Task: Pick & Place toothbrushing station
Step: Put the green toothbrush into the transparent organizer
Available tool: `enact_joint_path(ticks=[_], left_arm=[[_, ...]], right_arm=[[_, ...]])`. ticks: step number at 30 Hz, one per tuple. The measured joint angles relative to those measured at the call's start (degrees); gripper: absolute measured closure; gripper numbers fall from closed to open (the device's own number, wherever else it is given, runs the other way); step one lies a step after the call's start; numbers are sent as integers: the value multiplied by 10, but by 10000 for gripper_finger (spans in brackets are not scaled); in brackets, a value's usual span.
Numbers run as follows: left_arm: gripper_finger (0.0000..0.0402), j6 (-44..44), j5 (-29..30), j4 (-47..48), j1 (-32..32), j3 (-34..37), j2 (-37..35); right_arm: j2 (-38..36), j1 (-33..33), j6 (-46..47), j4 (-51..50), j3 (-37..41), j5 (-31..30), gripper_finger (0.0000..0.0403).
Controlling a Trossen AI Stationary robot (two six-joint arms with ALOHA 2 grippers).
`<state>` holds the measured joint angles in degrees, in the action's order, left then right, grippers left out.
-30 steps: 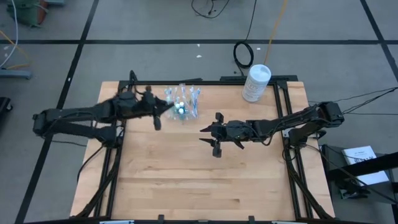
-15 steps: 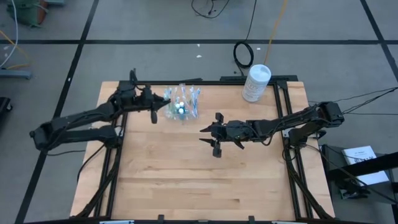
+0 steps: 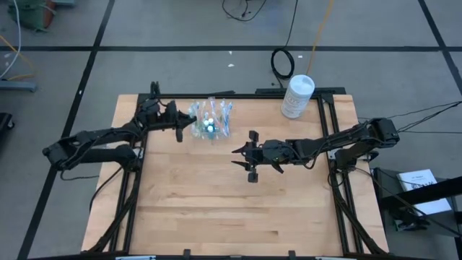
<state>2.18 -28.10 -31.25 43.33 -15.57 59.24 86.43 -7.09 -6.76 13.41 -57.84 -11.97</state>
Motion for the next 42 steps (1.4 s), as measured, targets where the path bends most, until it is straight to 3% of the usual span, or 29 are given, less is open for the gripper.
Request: enact_joint_path(ticks=[11,16,30,36,39,42], left_arm=[[379,-79,26,-4,2,0,81],[358,-89,27,9,-4,0,88],[351,-111,47,25,-7,0,87],[376,-110,124,88,-8,-1,87],[389,-113,109,94,-8,-1,84],[359,-127,88,76,-14,0,85]], right_arm=[[0,0,-2,0,0,0,256],[0,0,-1,0,0,0,257],[0,0,0,0,0,0,257],[0,0,0,-1,0,0,257],[0,0,0,-1,0,0,257],[0,0,0,-2,0,0,257]])
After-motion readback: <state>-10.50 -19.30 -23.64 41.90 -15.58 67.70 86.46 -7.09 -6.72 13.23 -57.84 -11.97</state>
